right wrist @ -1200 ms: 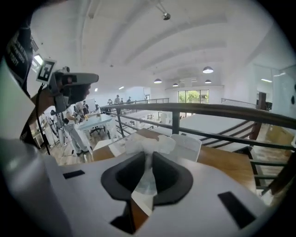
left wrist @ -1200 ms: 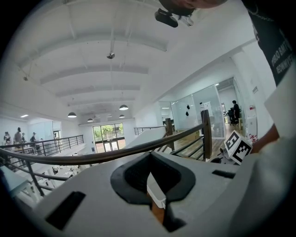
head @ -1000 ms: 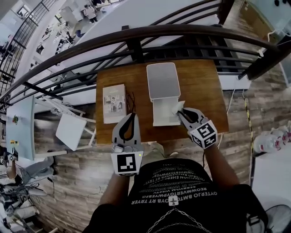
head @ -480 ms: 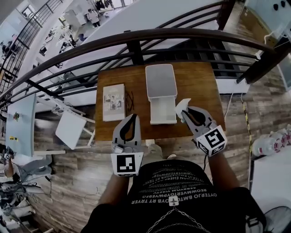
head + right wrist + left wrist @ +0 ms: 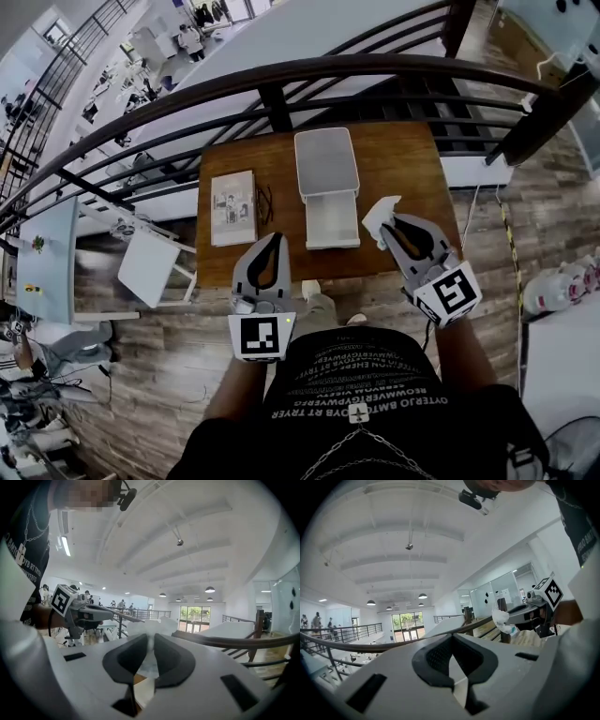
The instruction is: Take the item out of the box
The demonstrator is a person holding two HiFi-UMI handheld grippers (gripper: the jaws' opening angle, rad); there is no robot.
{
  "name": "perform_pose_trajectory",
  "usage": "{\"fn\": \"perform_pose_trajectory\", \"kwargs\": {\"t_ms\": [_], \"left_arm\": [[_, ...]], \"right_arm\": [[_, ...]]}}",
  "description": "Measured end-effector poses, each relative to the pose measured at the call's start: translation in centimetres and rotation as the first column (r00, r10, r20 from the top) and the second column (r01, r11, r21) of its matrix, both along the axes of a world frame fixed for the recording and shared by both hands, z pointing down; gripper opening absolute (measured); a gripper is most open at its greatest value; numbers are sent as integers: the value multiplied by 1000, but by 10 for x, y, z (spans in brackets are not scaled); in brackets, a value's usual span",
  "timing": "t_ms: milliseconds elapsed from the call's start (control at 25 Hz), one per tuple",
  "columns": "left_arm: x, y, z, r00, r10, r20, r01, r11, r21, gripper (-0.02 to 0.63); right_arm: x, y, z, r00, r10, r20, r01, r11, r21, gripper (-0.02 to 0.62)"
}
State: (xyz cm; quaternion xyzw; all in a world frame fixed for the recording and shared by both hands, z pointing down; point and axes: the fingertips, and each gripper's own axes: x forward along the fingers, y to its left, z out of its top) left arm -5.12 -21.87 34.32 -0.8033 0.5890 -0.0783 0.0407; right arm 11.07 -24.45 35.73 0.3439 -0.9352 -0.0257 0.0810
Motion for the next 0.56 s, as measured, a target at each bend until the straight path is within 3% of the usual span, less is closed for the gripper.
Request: {"fn": "perform_pose_trajectory", "kwargs": {"t_ms": [400, 560], "left_arm": [[9, 2, -3, 1000, 1, 26, 0, 1000, -8, 6], [10, -8, 14, 1000, -6, 28, 8, 998, -59, 6]], "right_arm": [[11, 3, 7, 1000, 22, 18, -22, 999, -28, 43], [12, -9, 17, 999, 30, 17, -29, 998, -58, 43]]}}
